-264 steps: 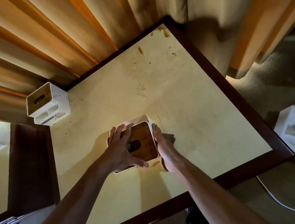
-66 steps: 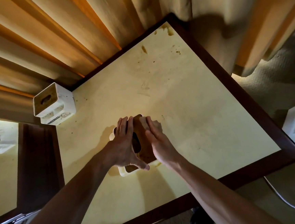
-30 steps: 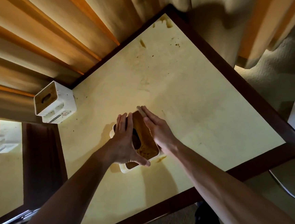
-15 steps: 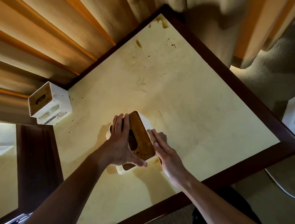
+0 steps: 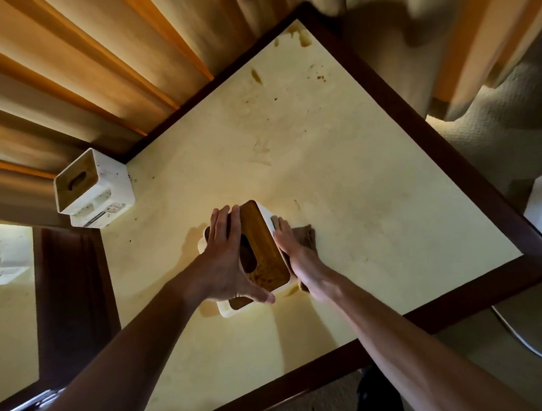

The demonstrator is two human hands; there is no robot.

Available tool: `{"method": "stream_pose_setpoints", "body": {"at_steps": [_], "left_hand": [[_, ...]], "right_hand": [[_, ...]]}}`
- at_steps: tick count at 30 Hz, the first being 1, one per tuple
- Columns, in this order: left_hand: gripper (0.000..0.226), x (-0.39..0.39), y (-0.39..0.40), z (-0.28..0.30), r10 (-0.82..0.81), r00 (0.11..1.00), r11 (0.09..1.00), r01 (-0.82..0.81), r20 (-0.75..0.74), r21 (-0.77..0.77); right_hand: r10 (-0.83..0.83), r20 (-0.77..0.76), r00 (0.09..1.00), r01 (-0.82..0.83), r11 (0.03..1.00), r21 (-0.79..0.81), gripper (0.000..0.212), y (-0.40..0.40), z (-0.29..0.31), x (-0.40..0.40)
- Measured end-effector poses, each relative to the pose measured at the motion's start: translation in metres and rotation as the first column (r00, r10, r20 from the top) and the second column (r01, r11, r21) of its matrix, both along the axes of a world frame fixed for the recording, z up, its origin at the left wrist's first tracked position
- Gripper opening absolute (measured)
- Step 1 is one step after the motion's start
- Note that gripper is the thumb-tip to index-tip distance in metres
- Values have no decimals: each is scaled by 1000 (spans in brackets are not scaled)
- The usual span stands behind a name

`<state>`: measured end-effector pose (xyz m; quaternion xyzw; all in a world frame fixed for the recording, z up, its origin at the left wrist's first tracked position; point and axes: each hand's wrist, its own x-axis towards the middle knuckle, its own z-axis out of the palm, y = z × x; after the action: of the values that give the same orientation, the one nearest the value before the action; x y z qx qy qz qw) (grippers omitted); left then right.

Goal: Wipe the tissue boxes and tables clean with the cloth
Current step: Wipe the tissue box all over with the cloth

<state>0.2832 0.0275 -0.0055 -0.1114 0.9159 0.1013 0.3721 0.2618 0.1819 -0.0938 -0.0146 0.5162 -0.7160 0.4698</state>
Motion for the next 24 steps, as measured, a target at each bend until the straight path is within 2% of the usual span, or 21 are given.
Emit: {"method": "stream_pose_setpoints", "body": {"at_steps": [6,8,10,12,14,17,19,22,24], "left_hand": [[170,-2,1,2,-8,1000,1000,8,19,-8],[170,-2,1,2,-12,1000,1000,12,22,-13],[170,-2,1,2,-10,1000,1000,10,25,-11],[170,-2,1,2,-2,1000,1000,3,28,-13],[172,-2,1,2,-4,1000,1000,5,26,-22],[172,-2,0,1,-16,1000,1000,17,17,-25],[171,-2,0,1,-15,1000,1000,16,17,-18],[171,-1,1,1,-17,1000,1000,17,20,-20],[172,-2,1,1,-12,1000,1000,13,23,-25]], "right_hand": [[26,-52,998,-28,998,-50,93,-11,-1,-17],[0,-78,997,-6,997,-82,81,-8,1,-19],[-89,-83,993,79,990,-119,61,-8,14,-25],[-106,-145,984,90,989,-114,41,-10,26,-30],[-116,-205,972,96,990,-108,41,-10,31,-30],[-206,-82,975,187,962,-197,39,-5,25,-17],[-211,-51,976,194,955,-226,43,2,19,-1],[-182,-130,975,156,970,-186,46,15,11,23],[-160,-99,982,141,975,-174,45,22,9,33]]}}
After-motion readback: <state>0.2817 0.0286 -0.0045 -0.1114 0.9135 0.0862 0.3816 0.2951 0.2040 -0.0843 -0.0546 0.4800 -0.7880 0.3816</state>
